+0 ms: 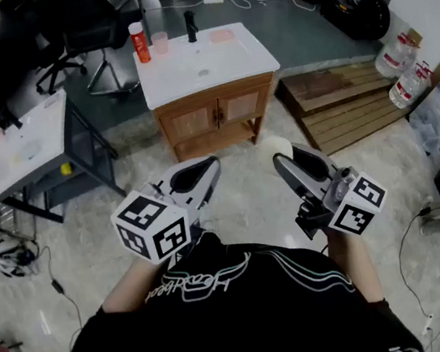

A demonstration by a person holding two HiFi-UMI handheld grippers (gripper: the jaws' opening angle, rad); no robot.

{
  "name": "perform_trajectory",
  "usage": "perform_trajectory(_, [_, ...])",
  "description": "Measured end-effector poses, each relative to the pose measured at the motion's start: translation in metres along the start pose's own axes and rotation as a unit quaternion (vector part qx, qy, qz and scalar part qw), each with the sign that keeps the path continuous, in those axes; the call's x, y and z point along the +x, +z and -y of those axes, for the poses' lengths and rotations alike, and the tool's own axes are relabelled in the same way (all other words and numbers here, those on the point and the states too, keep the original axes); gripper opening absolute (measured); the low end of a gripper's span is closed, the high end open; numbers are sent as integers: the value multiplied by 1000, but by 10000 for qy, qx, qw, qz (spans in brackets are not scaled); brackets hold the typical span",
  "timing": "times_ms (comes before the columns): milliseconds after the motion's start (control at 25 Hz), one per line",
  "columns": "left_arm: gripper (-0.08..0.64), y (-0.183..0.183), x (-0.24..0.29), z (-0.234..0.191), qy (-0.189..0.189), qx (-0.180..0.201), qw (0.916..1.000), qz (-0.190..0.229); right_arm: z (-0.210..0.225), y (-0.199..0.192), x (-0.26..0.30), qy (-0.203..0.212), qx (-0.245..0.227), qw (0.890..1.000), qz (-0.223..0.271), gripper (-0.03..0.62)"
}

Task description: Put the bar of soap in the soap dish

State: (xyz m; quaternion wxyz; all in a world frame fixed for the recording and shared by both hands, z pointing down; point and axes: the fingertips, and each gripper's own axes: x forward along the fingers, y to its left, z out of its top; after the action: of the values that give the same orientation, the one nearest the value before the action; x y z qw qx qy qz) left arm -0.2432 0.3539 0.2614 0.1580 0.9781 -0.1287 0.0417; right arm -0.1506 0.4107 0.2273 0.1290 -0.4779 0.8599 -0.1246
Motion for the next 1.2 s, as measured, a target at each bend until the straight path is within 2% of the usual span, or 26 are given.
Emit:
perform_trajectory(320, [20, 3, -16, 24, 5, 76, 9999, 75, -18, 7, -22, -110, -184, 9998, -16, 121])
perform_trajectory(560, [20, 9, -25, 22, 77, 100, 9998, 150, -21, 12, -22, -121, -182, 9997, 119, 121])
perform_trajectory(880, [20, 1, -5, -5, 104, -62, 9999, 98, 10, 1, -11, -171, 16, 9999, 16, 121])
perform_trajectory(1200, [20, -9, 44, -41, 2, -206, 9996, -204, 62, -7, 6, -288, 93, 9995, -132, 121])
